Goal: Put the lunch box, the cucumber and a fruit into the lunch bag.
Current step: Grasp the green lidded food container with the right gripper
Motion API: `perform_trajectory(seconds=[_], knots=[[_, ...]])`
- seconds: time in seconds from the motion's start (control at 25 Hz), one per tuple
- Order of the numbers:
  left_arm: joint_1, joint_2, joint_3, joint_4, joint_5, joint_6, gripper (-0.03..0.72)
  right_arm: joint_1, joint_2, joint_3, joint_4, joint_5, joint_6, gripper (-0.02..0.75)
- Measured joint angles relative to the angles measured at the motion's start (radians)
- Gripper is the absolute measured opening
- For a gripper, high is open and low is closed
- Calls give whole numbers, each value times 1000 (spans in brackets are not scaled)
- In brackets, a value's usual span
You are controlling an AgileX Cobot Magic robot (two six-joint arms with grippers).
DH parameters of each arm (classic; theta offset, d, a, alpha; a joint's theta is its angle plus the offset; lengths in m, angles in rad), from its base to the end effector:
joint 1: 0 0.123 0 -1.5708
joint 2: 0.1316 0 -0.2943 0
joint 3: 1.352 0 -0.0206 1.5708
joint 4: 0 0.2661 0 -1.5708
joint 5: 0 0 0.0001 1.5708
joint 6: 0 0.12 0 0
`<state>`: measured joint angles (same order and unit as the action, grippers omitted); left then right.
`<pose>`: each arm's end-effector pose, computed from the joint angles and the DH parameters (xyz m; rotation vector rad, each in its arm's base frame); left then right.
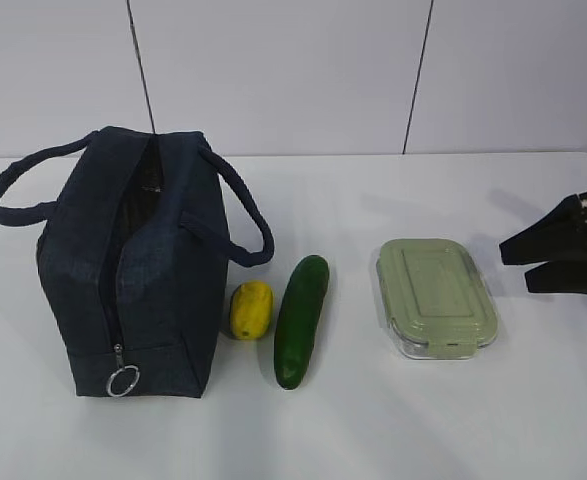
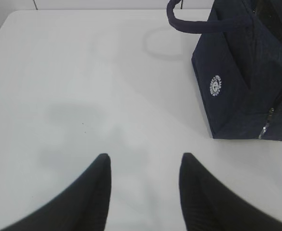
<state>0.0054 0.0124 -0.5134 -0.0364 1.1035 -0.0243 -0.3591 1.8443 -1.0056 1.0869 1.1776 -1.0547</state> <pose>0.0230 -0.0038 0.2709 -0.0283 2.0858 -0.0554 0.3367 -0.0215 0.1578 -0.0677 2.5260 1.2230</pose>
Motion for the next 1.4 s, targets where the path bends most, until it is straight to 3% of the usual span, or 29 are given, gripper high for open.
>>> perform_trajectory(seconds=[0.52,1.04,1.4], knots=[[0,0,0,0,0,0,326,0,2,-7,110,-2,0,551],[0,0,0,0,0,0,326,0,56,-16,67,-2,-14,551],[0,0,0,0,0,0,326,0,185,-110,80,-5,-47,583]])
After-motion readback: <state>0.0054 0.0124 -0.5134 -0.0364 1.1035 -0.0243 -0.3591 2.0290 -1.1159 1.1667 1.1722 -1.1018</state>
